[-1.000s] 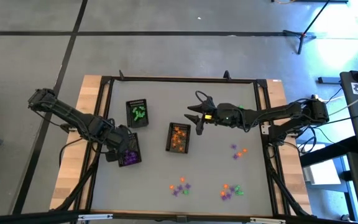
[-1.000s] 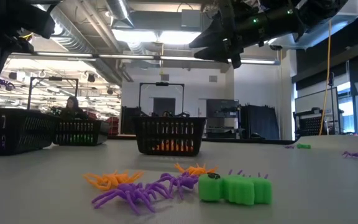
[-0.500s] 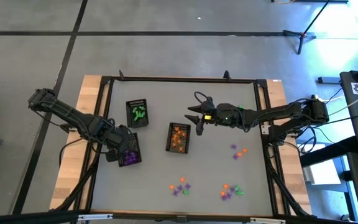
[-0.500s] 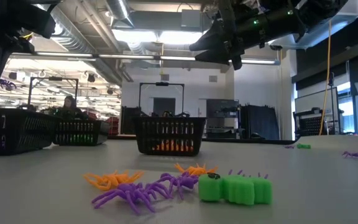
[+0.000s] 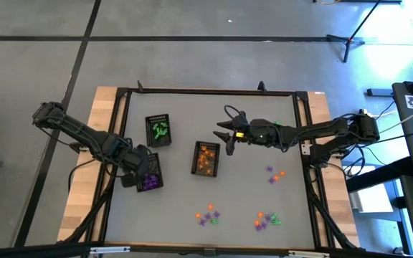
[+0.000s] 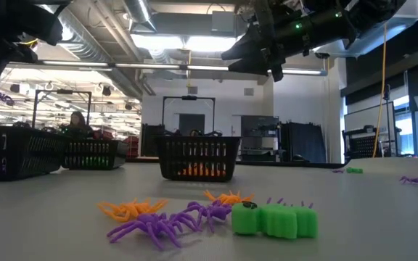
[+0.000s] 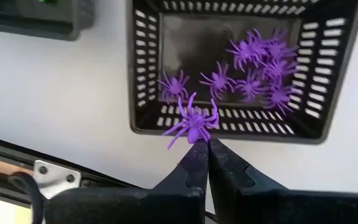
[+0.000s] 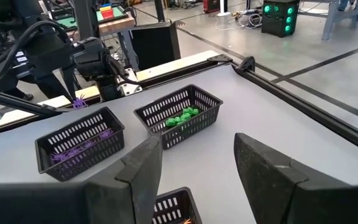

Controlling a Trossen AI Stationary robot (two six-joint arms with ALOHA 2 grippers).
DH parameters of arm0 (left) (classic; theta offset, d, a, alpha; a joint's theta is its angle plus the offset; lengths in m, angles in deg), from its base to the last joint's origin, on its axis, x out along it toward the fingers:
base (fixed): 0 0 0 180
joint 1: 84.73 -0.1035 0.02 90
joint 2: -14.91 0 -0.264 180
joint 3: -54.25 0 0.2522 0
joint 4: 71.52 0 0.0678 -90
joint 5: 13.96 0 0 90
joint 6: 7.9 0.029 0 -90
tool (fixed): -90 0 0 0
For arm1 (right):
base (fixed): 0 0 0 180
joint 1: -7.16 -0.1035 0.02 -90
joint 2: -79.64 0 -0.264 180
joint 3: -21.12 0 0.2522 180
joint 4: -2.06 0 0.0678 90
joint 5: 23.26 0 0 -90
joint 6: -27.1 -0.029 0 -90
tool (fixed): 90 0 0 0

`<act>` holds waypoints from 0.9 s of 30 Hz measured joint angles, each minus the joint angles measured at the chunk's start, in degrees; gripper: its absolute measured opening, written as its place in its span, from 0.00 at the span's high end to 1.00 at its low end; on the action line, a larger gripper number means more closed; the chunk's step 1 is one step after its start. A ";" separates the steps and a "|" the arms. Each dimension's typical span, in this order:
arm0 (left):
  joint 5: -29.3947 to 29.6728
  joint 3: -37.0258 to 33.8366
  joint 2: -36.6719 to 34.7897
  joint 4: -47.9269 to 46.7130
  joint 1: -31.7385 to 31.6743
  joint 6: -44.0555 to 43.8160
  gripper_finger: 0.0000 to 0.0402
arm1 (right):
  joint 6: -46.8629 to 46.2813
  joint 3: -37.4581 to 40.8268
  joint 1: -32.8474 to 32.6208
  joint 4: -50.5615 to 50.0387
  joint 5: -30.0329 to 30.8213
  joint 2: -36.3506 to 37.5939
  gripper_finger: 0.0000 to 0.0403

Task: Sort Halloween decoration
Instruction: Put the purple spider toy into the bottom left black basket, then put the green alien toy into the top left black basket

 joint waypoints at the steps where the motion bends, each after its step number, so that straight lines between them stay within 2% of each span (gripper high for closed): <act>1: -0.78 0.00 0.00 0.00 0.00 0.61 1.00 | 0.00 0.00 0.00 0.00 0.01 0.00 0.51; 9: -11.08 0.00 0.00 3.84 0.02 8.24 0.98 | 0.00 0.00 0.00 0.02 0.00 0.00 0.51; 13: -10.96 0.00 0.00 5.97 0.00 9.21 0.90 | 0.00 0.00 0.00 0.04 0.00 0.00 0.51; 23: -10.46 0.00 -0.02 12.76 0.00 18.01 0.61 | 0.00 0.00 0.00 0.06 1.05 0.00 0.51; 27: -11.01 0.00 -0.02 12.95 0.00 21.14 0.56 | 0.02 0.00 0.00 0.01 0.96 0.00 0.51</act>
